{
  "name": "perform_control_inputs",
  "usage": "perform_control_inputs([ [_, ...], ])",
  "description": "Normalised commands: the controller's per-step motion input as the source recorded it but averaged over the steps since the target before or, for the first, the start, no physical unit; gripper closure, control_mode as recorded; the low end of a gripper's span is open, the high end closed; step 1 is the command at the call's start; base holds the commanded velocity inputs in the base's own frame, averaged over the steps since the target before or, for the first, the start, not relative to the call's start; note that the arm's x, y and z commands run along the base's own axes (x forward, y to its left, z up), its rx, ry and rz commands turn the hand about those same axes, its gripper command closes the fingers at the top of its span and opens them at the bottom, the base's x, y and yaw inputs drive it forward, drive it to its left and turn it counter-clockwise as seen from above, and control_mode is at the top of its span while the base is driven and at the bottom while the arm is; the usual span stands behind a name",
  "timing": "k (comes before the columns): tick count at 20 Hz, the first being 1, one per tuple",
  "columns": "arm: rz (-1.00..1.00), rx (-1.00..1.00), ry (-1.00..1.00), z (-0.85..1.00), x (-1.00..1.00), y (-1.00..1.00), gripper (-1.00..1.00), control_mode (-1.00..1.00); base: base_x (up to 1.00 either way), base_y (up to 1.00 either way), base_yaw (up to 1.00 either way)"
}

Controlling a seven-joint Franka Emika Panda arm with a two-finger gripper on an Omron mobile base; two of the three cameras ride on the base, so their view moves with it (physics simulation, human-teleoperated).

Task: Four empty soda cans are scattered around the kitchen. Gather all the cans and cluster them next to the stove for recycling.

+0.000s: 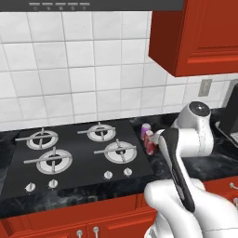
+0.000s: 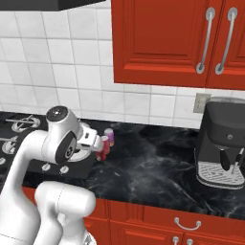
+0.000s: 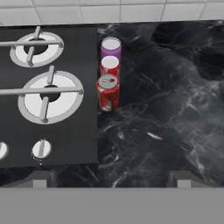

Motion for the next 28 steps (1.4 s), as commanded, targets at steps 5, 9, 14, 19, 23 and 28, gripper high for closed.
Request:
perform_control_inputs([
  [5,0.00,0.00,0.27,0.38,-0.58,0.00,-1.00,-1.00,0.00,0.00,0.00],
  [9,0.00,0.00,0.29,0.34,-0.24,0.05,-1.00,-1.00,0.00,0.00,0.00],
  [14,0.00,0.00,0.24,0.28,-0.06,0.07,-1.00,-1.00,0.00,0.00,0.00],
  [19,0.00,0.00,0.16,0.03,-0.17,0.00,-1.00,-1.00,0.00,0.00,0.00],
  [23,0.00,0.00,0.03,-0.07,-0.22,0.00,-1.00,-1.00,0.00,0.00,0.00],
  [28,0.00,0.00,0.00,-0.03,-0.05,0.00,-1.00,-1.00,0.00,0.00,0.00],
])
